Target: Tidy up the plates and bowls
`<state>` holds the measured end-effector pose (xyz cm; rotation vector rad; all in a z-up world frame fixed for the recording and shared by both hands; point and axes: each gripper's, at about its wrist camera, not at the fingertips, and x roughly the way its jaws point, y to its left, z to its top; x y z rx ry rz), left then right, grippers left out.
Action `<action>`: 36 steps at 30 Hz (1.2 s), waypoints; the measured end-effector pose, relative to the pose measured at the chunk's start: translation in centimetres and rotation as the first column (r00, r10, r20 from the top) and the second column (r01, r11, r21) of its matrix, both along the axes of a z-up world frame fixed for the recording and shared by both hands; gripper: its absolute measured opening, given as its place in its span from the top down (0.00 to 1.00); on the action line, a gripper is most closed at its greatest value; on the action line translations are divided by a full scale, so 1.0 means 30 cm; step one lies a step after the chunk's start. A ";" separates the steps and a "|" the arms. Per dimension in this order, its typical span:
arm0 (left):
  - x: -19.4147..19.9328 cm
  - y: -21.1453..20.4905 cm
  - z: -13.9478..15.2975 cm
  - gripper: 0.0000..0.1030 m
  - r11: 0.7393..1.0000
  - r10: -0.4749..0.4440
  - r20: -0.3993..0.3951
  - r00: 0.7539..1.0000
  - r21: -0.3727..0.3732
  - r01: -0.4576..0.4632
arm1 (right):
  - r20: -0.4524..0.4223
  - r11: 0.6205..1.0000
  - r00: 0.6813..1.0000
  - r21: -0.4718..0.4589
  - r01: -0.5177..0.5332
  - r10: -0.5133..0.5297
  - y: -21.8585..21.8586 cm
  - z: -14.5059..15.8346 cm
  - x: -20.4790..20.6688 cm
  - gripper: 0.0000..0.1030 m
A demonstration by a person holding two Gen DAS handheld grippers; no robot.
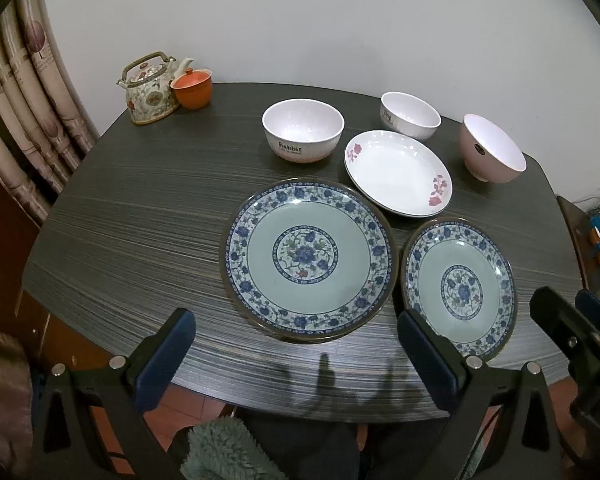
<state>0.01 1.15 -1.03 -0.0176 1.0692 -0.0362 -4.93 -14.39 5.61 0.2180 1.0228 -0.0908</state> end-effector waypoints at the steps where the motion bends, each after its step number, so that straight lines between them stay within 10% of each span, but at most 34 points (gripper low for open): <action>1: 0.001 -0.001 0.000 0.00 1.000 0.001 -0.001 1.000 0.002 -0.001 | 0.000 1.000 1.000 0.001 0.001 -0.001 0.000 -0.001 0.000 0.01; 36: -0.003 0.003 -0.013 0.00 1.000 0.001 -0.012 1.000 0.017 -0.001 | -0.007 1.000 1.000 0.006 0.002 -0.002 0.005 -0.003 -0.009 0.01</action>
